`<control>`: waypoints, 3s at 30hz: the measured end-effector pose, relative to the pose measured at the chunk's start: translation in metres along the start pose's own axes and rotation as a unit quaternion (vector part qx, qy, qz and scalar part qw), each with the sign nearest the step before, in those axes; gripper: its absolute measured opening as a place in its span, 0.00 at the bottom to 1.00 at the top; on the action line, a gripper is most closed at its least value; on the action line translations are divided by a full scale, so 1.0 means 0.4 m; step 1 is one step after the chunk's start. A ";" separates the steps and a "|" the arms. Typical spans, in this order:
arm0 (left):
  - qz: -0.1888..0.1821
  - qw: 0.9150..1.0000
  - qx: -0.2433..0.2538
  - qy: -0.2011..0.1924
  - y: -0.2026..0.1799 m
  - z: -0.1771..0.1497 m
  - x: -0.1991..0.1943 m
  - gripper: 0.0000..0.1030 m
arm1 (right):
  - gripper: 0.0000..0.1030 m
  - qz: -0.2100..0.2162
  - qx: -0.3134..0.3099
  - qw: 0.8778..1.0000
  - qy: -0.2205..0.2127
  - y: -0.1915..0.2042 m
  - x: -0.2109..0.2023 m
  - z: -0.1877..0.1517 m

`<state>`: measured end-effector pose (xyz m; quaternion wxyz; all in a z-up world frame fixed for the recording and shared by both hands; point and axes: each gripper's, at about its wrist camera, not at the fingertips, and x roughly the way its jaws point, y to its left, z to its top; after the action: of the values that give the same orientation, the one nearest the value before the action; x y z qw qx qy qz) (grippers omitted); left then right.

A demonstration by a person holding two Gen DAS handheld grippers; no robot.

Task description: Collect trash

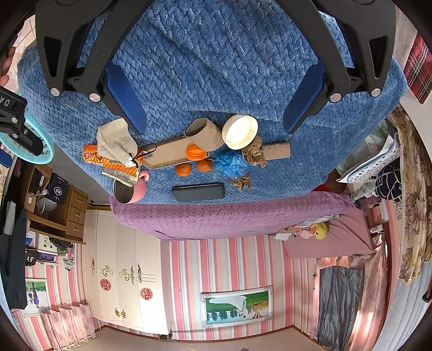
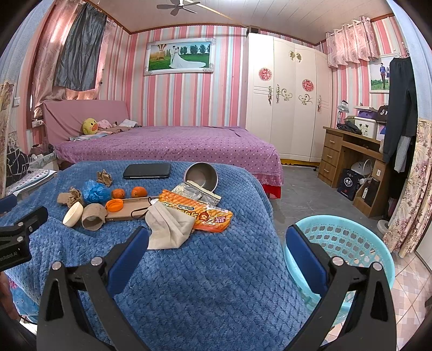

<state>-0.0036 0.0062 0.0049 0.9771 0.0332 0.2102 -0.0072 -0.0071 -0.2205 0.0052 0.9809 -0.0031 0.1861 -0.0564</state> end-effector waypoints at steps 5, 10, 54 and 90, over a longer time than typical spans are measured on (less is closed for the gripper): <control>0.000 1.000 0.000 0.000 -0.003 -0.001 0.002 0.95 | 0.96 0.000 0.000 1.000 -0.001 0.000 0.000 0.000; 0.000 1.000 0.000 0.000 -0.001 0.002 0.012 0.95 | 0.96 0.000 0.000 1.000 0.000 0.001 0.000 0.000; 0.005 1.000 -0.001 0.000 0.013 0.004 0.014 0.95 | 0.96 -0.003 -0.001 1.000 -0.003 -0.003 -0.004 0.003; -0.006 0.994 0.000 0.109 0.141 -0.015 0.341 0.94 | 0.96 0.038 -0.051 0.994 0.092 0.009 0.264 0.068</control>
<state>0.1198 0.0628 -0.0530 0.9483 0.0328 0.3154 -0.0094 0.1008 -0.2291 -0.0082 0.9596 -0.0406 0.2784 -0.0095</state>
